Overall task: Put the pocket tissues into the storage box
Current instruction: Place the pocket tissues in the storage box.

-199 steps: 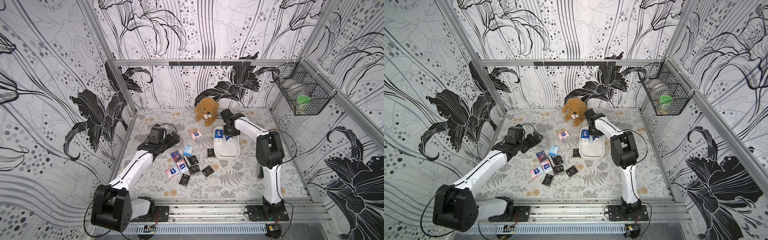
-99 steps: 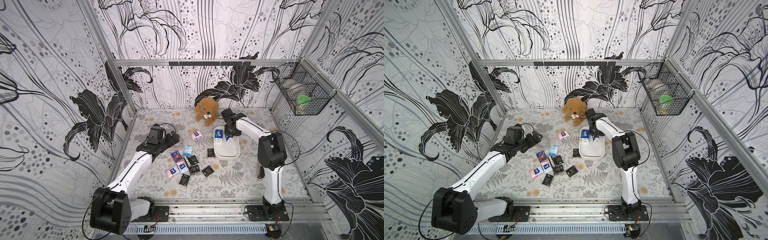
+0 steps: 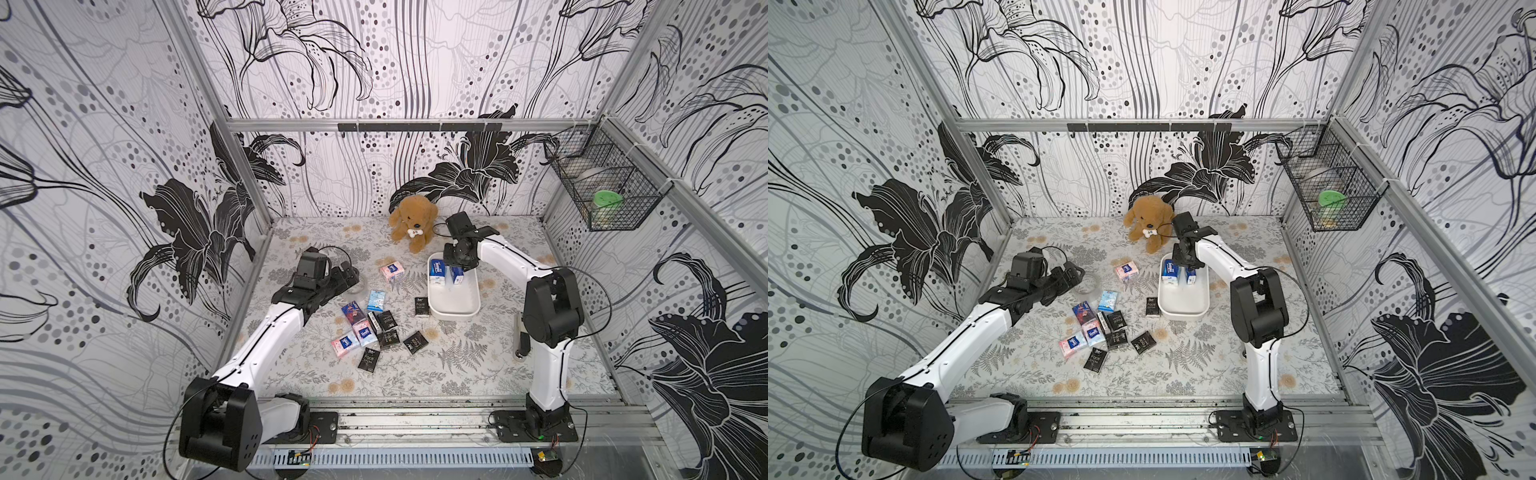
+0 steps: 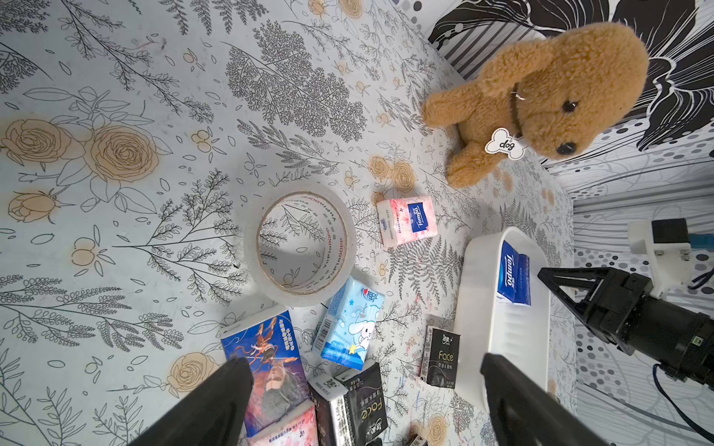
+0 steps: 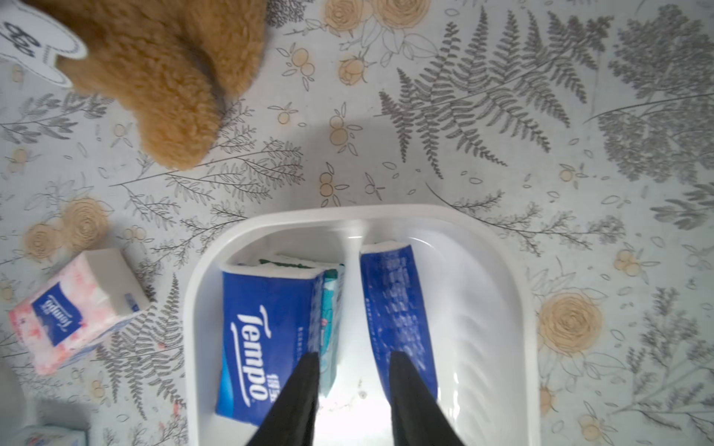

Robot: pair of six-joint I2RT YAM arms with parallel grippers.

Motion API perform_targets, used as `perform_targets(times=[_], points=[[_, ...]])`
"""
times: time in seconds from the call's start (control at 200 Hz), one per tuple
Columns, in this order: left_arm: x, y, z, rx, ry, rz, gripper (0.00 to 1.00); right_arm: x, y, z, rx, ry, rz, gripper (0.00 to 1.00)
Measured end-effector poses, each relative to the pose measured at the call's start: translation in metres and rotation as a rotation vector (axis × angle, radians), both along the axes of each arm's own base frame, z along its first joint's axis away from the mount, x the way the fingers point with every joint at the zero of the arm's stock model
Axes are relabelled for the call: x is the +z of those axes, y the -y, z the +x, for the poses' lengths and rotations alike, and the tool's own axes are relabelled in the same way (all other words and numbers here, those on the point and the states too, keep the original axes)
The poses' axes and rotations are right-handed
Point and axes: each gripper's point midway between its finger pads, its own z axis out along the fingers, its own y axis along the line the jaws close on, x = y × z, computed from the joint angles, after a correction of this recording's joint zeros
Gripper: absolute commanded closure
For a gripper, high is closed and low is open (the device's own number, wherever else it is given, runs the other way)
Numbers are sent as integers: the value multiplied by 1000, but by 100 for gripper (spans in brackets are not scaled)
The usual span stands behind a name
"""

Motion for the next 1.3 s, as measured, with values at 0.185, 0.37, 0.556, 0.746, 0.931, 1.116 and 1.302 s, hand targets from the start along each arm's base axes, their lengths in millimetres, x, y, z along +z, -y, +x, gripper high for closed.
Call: perform_targets(times=[0.185,0.37,0.556,0.746,0.931,1.116,1.302], points=[[0,0,0,0,-1,0,3,-27,2,2,-25,-56,26,57],[-1,0,-1,0,-5,2,3,-33,13,6,-67,-64,11,46],[-1,0,-1,0,-7,2,3,-33,21,5,-89,-61,-32,45],[-1,0,-1,0,-7,2,3,-35,27,8,-101,-72,-53,45],[-1,0,-1,-1,-8,4,3,-59,30,9,-104,-122,-53,45],[-3,-1,-3,1,-16,9,3,-59,24,13,-96,-116,-2,49],[0,-2,-3,4,-8,9,3,-58,15,13,-103,-112,80,54]])
